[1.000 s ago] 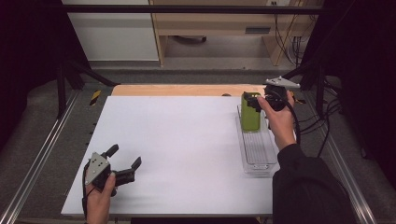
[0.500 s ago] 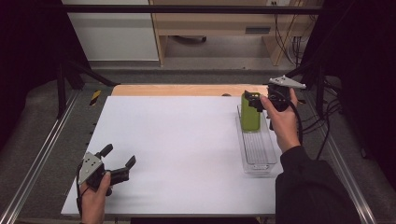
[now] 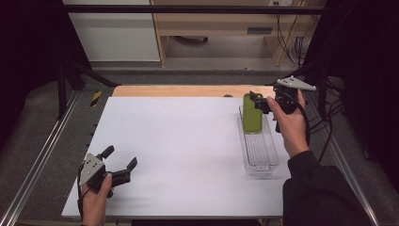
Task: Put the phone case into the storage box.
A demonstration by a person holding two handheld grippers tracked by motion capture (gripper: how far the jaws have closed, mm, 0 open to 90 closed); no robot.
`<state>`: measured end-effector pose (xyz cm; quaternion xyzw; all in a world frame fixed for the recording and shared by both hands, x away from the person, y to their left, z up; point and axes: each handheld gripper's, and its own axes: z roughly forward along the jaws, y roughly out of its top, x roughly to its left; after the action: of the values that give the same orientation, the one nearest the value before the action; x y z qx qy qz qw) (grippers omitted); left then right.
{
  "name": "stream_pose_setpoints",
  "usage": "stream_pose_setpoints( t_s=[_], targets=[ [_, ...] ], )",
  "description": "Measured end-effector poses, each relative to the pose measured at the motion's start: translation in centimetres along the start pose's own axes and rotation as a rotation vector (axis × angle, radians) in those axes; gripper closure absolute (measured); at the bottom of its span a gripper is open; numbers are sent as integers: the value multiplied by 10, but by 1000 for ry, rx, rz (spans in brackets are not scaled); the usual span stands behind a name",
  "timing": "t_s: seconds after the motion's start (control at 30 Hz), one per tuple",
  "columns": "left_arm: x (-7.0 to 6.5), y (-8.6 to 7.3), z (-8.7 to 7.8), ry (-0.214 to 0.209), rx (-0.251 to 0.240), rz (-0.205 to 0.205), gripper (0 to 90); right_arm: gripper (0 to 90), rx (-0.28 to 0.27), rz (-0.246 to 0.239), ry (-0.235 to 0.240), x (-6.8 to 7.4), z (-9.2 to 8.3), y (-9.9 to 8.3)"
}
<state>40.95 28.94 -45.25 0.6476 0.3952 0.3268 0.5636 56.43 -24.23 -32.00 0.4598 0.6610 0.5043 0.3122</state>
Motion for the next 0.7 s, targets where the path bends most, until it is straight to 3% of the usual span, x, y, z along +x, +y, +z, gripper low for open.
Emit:
stream_pose_setpoints(
  t_s=[0.7],
  targets=[
    [0, -1, 0, -1, 3, 0, 18, 34, -57, -29, 18, 2, -30, 3]
  ],
)
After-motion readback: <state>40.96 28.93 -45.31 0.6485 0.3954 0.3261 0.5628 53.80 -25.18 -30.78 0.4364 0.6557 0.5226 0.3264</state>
